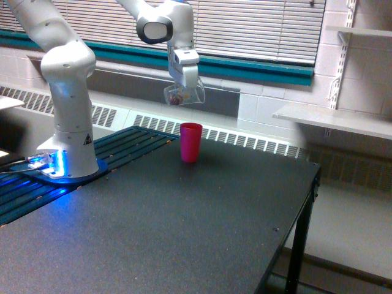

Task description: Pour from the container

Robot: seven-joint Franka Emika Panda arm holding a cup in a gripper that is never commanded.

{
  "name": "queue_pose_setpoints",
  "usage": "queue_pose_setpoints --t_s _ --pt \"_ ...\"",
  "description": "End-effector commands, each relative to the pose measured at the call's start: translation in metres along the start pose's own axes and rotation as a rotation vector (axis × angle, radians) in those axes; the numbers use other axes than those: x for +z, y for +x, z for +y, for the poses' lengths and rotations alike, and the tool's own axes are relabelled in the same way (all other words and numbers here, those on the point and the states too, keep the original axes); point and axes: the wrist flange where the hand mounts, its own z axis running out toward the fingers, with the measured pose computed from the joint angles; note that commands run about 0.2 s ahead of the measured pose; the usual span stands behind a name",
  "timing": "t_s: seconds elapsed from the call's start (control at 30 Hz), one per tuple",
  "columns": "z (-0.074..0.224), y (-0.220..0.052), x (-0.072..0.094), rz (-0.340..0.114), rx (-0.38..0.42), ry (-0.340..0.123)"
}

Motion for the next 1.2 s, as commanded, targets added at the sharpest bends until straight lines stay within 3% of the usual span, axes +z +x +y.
queue_pose_setpoints --t_s 0.03,0.67,1.2 --pt "0.0 -0.011 0.005 -0.029 0.047 -0.009" --pt "0.023 -0.024 0.017 -0.107 0.077 -0.058" --pt "0.031 -0.016 0.029 -0.178 0.07 -0.083"
